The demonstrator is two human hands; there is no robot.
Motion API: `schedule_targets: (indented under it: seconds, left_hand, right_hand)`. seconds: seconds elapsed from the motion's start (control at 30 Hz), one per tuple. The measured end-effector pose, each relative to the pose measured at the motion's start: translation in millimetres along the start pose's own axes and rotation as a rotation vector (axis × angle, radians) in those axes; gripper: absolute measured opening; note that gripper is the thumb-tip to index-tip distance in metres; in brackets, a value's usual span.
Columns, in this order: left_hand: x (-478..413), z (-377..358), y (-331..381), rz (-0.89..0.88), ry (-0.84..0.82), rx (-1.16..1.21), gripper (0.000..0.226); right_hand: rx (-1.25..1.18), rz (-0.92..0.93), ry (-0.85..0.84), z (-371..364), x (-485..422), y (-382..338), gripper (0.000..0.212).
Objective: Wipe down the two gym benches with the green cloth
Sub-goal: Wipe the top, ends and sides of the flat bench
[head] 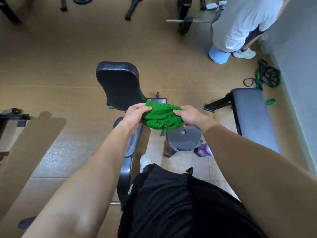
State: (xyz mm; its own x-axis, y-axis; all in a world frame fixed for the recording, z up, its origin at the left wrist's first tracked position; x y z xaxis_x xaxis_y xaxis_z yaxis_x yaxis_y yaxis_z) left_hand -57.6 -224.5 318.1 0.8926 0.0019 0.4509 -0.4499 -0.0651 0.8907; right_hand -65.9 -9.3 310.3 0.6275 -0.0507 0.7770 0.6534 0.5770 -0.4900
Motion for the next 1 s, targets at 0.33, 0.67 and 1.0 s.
schedule_targets:
  seconds: [0.33, 0.67, 1.0]
  left_hand:
    - [73, -212, -60, -0.022, -0.277, -0.427, 0.011]
    - [171, -439, -129, -0.107, -1.036, -0.767, 0.037]
    - [310, -537, -198, -0.075, -1.488, -0.993, 0.028]
  right_hand:
    - [-0.141, -0.134, 0.190, 100, 107, 207, 0.025]
    - [-0.621, -0.499, 0.515, 130, 228, 441, 0.029]
    - [-1.075, -0.789, 0.777, 44, 349, 573, 0.023]
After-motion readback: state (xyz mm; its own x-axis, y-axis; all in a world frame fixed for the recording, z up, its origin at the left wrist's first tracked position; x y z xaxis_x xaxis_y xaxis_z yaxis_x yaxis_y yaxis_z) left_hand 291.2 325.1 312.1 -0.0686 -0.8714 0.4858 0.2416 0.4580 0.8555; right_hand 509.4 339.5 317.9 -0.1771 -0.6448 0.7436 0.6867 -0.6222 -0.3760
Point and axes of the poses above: each hand's wrist, its own x-axis away from the middle knuckle, its own z-axis out of the back of the hand, y = z × x, the point moved 5 cm from there along -x, towards the middle knuckle, and after that the axes turned 11 degrees about -z, right-handed, at the moved point
